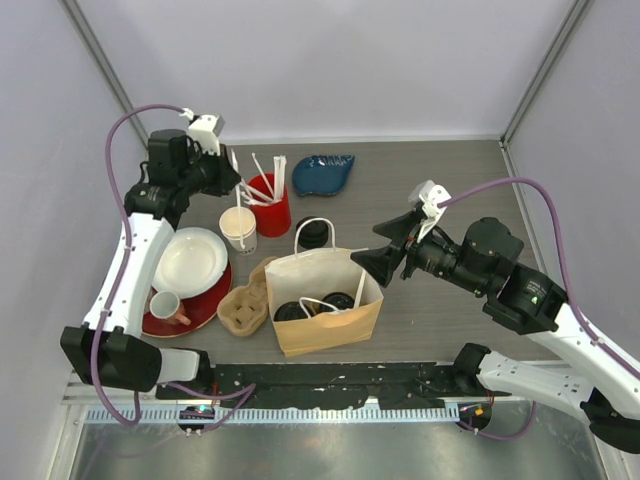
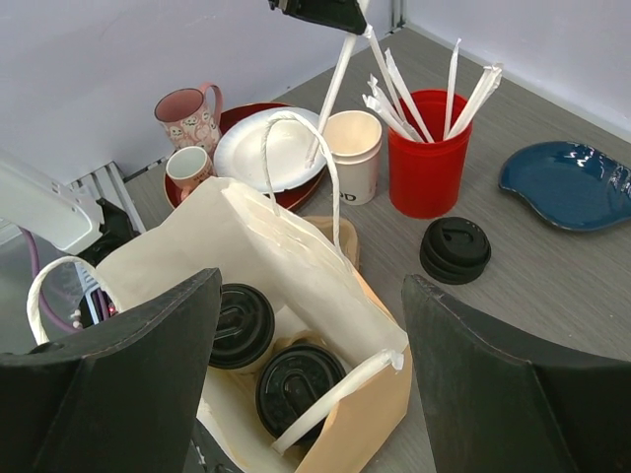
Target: Pack the takeout coffee
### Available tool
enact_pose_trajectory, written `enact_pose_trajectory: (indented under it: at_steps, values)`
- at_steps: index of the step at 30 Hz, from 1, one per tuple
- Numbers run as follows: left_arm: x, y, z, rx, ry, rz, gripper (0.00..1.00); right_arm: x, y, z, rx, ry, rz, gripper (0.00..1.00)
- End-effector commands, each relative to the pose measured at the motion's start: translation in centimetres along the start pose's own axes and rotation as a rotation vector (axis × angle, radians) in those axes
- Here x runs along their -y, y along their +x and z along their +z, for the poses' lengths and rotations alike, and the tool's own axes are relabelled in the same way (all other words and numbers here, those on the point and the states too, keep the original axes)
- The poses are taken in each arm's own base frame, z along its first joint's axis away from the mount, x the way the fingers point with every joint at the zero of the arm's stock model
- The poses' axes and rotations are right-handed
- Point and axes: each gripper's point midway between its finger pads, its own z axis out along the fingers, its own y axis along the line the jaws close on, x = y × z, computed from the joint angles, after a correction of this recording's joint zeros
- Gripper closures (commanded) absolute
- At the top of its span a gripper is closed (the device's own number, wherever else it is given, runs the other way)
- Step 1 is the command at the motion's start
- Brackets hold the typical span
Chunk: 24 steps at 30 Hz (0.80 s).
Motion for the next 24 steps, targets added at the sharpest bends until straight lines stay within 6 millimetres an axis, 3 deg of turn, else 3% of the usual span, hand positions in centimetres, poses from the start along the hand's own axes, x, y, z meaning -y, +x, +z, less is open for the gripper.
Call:
enact_pose_trajectory:
  at_steps: [1,3,8,14,24]
  values:
    - [-0.2,0.2,1.3,-0.009,0.026,0.032,1.00,-0.7,-2.6,-0.6,0.073,-0.028,-0.011,0.21]
    - [-0.4,1.0,2.6,-0.031,0.040,0.029,1.00,-0.8,-2.9,-0.9,0.082,-0.028,-0.010,0.21]
    - [-0.4,0.6,4.0,-0.042,0.066,0.013,1.00,-0.6,-3.0,-1.1,0.087,-0.019,-0.008,0.21]
    - [-0.7,2.8,5.7,-0.102,0.076,-0.001,1.00,-0.7,-2.4,-0.5,0.065,-0.030,-0.008,0.21]
    - [-1.8,5.2,6.1,-0.137,0.036,0.033,0.82,-0.8,-2.5,-0.7,0.068,-0.032,-0.009,0.21]
